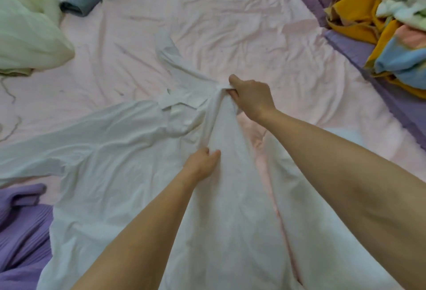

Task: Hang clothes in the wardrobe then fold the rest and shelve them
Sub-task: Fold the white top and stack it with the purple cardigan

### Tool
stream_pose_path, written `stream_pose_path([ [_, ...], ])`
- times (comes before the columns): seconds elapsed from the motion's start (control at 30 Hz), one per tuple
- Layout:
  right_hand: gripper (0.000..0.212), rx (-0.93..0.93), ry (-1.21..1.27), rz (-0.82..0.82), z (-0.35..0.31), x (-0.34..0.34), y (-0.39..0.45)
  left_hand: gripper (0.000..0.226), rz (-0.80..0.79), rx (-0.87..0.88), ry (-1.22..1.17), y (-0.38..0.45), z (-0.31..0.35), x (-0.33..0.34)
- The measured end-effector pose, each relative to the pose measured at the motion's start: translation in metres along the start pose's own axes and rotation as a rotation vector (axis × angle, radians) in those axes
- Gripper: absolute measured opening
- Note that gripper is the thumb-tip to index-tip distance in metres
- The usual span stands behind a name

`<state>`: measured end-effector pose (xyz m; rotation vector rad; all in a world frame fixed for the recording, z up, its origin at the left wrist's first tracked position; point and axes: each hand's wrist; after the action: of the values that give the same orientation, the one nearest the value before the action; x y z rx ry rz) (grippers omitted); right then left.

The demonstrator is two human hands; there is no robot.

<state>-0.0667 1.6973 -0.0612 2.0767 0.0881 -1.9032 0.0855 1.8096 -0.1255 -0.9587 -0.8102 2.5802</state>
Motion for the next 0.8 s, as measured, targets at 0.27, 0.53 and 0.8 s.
stream_pose_path([
  [0.27, 0.056, 0.18, 0.535, -0.505, 0.016, -0.003, 0.011, 0.021, 0.274, -0.016, 0.327, 0.016, 0.034, -0.021],
  [0.53, 0.032, 0.466, 0.356, -0.453, 0.053, 0.052, 0.054, 0.031, 0.495, 0.259, 0.111, 0.071, 0.065, -0.049],
  [0.8, 0.02, 0.361, 0.544, -0.563, 0.033, 0.096, 0.096, 0.049, 0.362, 0.138, -0.232, 0.13, 0.063, -0.059],
])
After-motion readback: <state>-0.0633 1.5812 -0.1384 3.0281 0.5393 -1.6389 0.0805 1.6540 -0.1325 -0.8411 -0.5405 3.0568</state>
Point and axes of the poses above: each hand's wrist, its own y-axis towards the middle knuckle, its own x-axis out of the palm, z = x × y, and after that the axes turned 6 degrees about -y, right-handed
